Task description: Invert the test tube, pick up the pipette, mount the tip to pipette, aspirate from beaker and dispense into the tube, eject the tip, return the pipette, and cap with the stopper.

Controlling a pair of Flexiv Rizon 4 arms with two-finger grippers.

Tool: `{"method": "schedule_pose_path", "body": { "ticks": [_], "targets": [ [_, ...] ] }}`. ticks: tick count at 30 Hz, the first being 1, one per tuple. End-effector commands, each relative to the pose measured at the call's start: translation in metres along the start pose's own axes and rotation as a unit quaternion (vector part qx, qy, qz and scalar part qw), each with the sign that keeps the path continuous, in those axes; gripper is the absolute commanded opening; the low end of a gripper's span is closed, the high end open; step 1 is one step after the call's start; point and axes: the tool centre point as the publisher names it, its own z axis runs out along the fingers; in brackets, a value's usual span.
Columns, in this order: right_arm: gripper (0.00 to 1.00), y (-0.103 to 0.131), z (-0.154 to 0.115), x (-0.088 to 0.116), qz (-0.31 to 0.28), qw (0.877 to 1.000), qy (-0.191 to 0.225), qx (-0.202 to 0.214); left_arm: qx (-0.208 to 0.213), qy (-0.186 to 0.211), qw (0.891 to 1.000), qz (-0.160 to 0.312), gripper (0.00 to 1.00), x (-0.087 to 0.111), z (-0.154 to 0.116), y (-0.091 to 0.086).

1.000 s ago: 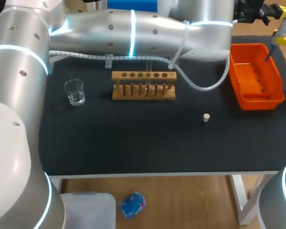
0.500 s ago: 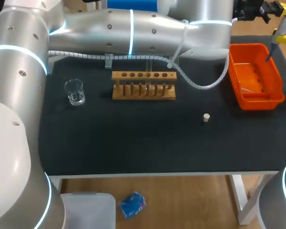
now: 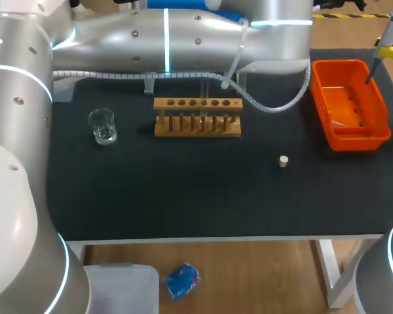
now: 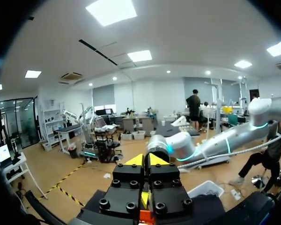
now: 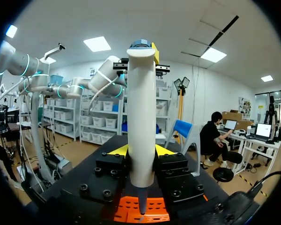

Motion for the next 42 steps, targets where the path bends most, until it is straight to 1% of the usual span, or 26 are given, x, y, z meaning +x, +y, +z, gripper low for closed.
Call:
{"method": "schedule_pose_path", "body": {
  "ticks": [1, 3, 4, 6, 8, 10, 12, 31, 34, 35, 37, 38, 40, 42],
  "targets": [
    [0.00, 0.001, -0.001, -0.002, 0.000, 1.000, 0.003, 0.001, -0.027, -0.021, 0.999, -0.005, 1.00, 0.012, -0.031, -0.004],
    [0.00, 0.001, -0.001, -0.002, 0.000, 1.000, 0.003, 0.001, -0.044, -0.024, 0.999, -0.003, 1.00, 0.016, -0.036, -0.003],
    [0.00, 0.001, -0.001, -0.002, 0.000, 1.000, 0.003, 0.001, -0.051, -0.019, 0.999, 0.001, 1.00, 0.018, -0.039, -0.002],
    [0.00, 0.001, -0.001, -0.002, 0.000, 1.000, 0.003, 0.001, -0.065, -0.001, 0.998, 0.012, 1.00, 0.020, -0.043, 0.002],
    [0.00, 0.001, -0.001, -0.002, 0.000, 1.000, 0.003, 0.001, -0.066, 0.032, 0.997, 0.019, 1.00, 0.024, -0.047, 0.007],
    [0.00, 0.001, -0.001, -0.002, 0.000, 1.000, 0.003, 0.001, -0.090, 0.038, 0.995, 0.010, 1.00, 0.026, -0.048, 0.012],
    [0.00, 0.001, -0.001, -0.002, 0.000, 1.000, 0.003, 0.001, -0.111, 0.029, 0.993, -0.003, 1.00, 0.027, -0.046, 0.015],
    [0.00, 0.001, -0.001, -0.002, 0.000, 1.000, 0.003, 0.001, -0.111, 0.029, 0.993, -0.003, 1.00, 0.027, -0.046, 0.015],
    [0.00, 0.001, 0.001, -0.001, -0.002, 1.000, 0.002, -0.001, -0.103, 0.034, 0.994, -0.002, 1.00, 0.027, -0.061, 0.012],
    [0.00, 0.002, 0.003, 0.000, -0.004, 1.000, 0.003, -0.004, -0.104, 0.041, 0.994, 0.001, 1.00, 0.029, -0.066, 0.012],
    [0.00, 0.003, 0.011, 0.003, -0.008, 1.000, 0.005, -0.001, -0.108, 0.041, 0.993, 0.004, 1.00, 0.032, -0.079, 0.013],
    [0.00, 0.004, 0.015, 0.004, -0.009, 1.000, 0.005, -0.001, -0.099, 0.049, 0.994, -0.001, 1.00, 0.034, -0.085, 0.013],
    [0.00, 0.008, 0.023, 0.008, -0.015, 1.000, 0.007, -0.002, -0.111, 0.043, 0.993, 0.002, 1.00, 0.040, -0.098, 0.016],
    [0.00, 0.013, 0.032, 0.013, -0.020, 1.000, 0.009, 0.000, -0.110, 0.040, 0.993, 0.001, 1.00, 0.045, -0.112, 0.019]
  ]
}}
